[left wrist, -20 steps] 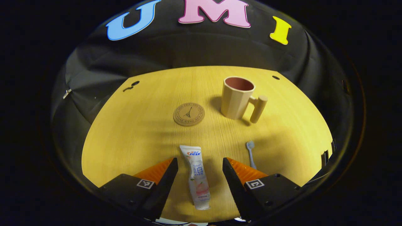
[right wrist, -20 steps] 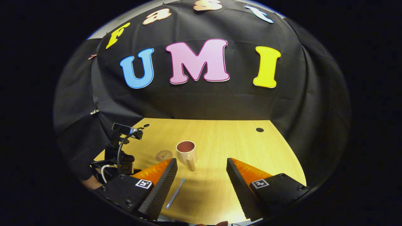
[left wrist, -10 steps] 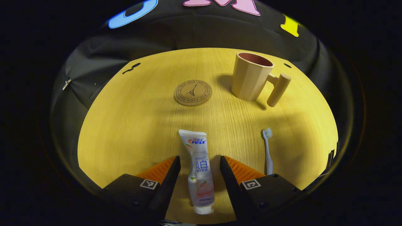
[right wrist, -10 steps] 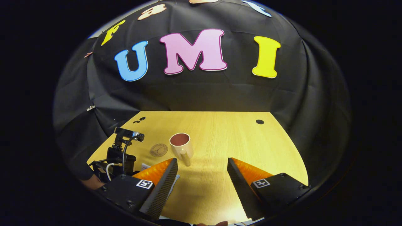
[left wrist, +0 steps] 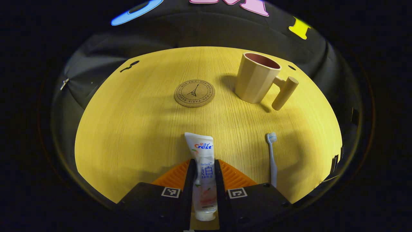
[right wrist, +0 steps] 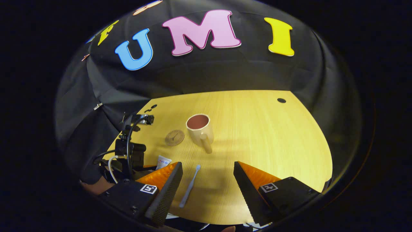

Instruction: Put the toothbrush and toothpaste on the desktop into the cup, then pick up the cup and place it on the coaster on the desktop.

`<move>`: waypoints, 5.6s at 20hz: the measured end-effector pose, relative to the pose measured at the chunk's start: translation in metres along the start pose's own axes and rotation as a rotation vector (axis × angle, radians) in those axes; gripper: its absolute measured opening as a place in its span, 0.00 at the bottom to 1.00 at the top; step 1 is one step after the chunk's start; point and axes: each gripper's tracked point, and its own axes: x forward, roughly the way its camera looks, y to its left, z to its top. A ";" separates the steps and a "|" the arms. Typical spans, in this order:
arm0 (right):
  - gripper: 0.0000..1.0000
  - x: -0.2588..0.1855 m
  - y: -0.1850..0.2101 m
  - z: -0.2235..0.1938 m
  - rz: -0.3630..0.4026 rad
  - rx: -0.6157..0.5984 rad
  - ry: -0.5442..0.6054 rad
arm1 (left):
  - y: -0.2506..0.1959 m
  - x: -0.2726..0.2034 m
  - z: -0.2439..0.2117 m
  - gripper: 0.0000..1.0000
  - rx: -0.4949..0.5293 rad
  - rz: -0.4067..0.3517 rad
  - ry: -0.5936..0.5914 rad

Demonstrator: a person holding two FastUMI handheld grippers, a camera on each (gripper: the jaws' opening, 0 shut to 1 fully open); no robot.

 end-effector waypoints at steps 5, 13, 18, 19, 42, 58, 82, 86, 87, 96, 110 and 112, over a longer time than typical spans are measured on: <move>0.95 0.016 0.015 -0.027 -0.020 0.018 0.091 | 0.001 -0.011 0.000 0.31 -0.105 -0.127 0.006; 0.79 0.056 0.030 -0.069 -0.093 0.019 0.215 | 0.019 -0.052 0.023 0.30 -0.154 -0.254 -0.094; 0.68 0.081 0.026 -0.096 -0.165 -0.018 0.304 | 0.036 -0.070 0.013 0.29 -0.168 -0.279 -0.108; 0.63 0.084 0.027 -0.100 -0.171 -0.019 0.318 | 0.039 -0.072 0.009 0.30 -0.172 -0.281 -0.105; 0.10 0.098 0.038 -0.107 -0.182 -0.029 0.311 | 0.059 -0.097 0.004 0.29 -0.239 -0.312 -0.173; 0.09 -0.001 0.044 0.022 0.004 0.072 -0.251 | -0.027 -0.173 0.222 0.29 -0.244 -0.615 -0.730; 0.09 -0.037 -0.022 0.018 -0.108 0.107 -0.268 | -0.094 -0.004 0.263 0.31 -0.188 -0.509 -0.759; 0.09 -0.035 -0.025 0.024 -0.101 0.099 -0.267 | -0.102 0.001 0.249 0.36 -0.206 -0.535 -0.703; 0.09 -0.035 -0.025 0.026 -0.098 0.098 -0.266 | -0.103 -0.001 0.250 0.45 -0.217 -0.541 -0.707; 0.09 -0.029 -0.016 0.069 -0.027 0.120 -0.325 | -0.093 -0.017 0.242 0.70 -0.252 -0.521 -0.653; 0.09 0.039 -0.001 0.179 0.096 0.324 -0.536 | -0.025 -0.117 0.165 0.70 -0.287 -0.514 -0.640; 0.09 0.057 0.002 0.183 0.096 0.323 -0.547 | -0.006 -0.127 0.145 0.70 -0.292 -0.489 -0.635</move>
